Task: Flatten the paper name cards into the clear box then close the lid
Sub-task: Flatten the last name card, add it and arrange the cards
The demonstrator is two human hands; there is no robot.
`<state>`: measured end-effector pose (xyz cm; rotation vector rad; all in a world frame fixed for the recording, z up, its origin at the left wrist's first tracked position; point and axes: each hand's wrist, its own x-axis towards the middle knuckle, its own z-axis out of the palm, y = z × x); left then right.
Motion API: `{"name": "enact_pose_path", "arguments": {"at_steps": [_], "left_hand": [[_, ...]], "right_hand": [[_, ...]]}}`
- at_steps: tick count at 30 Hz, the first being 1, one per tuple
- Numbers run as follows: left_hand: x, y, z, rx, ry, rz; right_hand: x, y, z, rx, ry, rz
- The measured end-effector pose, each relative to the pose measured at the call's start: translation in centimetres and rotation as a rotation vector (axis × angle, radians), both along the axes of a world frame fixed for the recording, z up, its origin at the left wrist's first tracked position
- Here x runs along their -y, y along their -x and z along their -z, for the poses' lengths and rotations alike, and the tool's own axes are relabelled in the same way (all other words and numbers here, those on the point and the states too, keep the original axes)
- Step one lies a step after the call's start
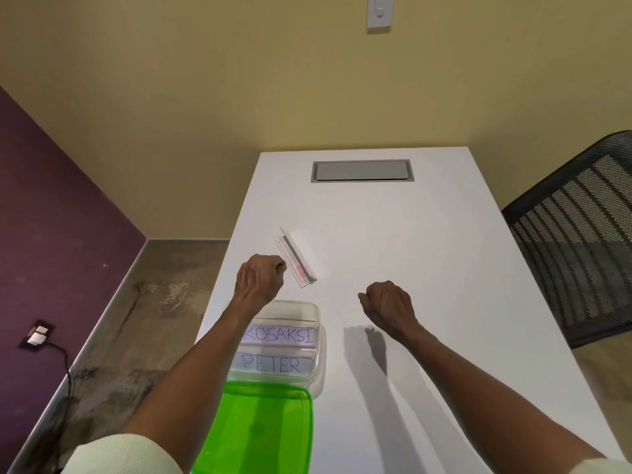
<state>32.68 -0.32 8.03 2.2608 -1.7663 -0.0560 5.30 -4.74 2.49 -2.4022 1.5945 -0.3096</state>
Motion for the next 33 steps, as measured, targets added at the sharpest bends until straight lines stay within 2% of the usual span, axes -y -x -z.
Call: {"name": "enact_pose_path", "arguments": {"at_steps": [7, 14, 20, 26, 31, 33], "left_hand": [[3.2, -0.3, -0.2, -0.004, -0.017, -0.052], [6.4, -1.8, 0.9, 0.003, -0.087, -0.080], [9.6, -3.3, 2.5, -0.007, -0.097, -0.108], [13.4, -4.8, 3.8, -0.066, -0.196, -0.167], [16.2, -5.9, 5.4, -0.071, -0.255, -0.205], [17.1, -6.1, 6.2, -0.066, -0.279, -0.200]], "right_hand": [[2.6, -0.9, 0.4, 0.090, -0.201, 0.082], [4.6, -3.6, 2.2, 0.129, -0.309, 0.081], [6.8, -6.3, 4.1, 0.117, -0.501, 0.105], [8.8, -8.4, 6.2, 0.352, -0.855, 0.213], [9.0, -9.6, 8.1, 0.469, -1.005, 0.279], [9.3, -10.0, 8.6, 0.448, -1.015, 0.284]]}}
